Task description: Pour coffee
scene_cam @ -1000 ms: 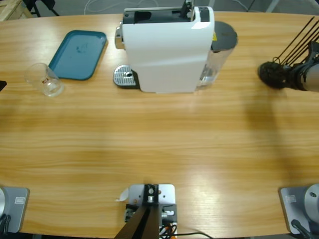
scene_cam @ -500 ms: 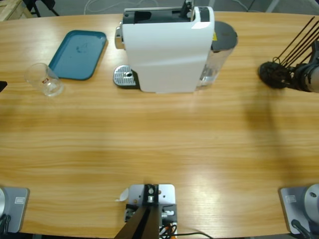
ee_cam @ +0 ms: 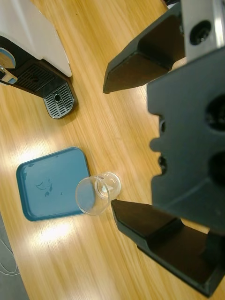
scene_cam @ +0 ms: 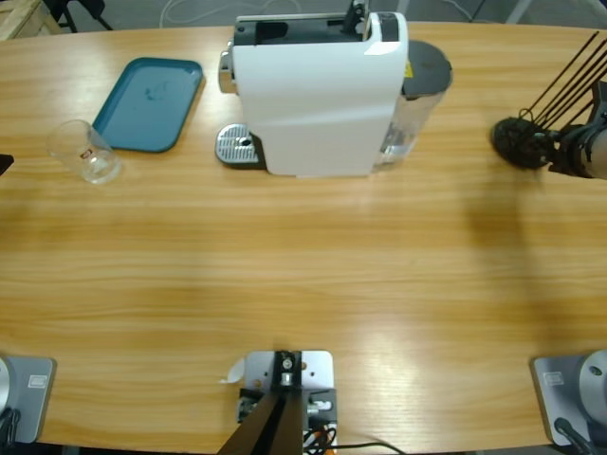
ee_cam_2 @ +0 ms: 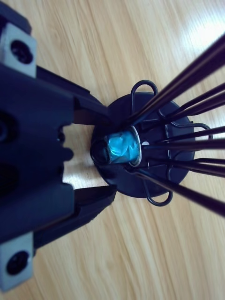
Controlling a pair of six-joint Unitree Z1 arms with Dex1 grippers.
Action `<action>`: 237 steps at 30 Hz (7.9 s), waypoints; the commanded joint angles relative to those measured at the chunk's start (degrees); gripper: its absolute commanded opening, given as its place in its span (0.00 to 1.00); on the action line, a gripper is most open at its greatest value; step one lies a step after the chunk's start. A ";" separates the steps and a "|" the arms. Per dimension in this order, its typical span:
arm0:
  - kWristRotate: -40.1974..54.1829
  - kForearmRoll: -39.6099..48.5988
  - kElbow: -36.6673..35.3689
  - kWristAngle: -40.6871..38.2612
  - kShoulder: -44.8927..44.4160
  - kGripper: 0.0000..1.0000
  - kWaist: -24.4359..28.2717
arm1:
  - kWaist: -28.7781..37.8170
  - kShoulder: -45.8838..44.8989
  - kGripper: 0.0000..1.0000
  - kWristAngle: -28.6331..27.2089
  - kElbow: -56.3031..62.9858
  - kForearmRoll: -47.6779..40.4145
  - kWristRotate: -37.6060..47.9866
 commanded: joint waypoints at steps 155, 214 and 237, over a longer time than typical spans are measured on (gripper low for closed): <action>0.33 -3.65 3.20 -20.95 4.31 0.95 2.34 | 34.32 18.58 0.00 22.13 -77.11 52.84 -65.80; 0.33 -3.65 3.37 -21.20 3.92 0.95 2.34 | 35.07 19.39 0.66 20.72 -79.83 59.08 -64.70; 4.49 -17.38 8.30 -21.21 8.02 0.94 2.43 | 39.05 -16.58 0.00 11.61 -61.72 62.49 -33.78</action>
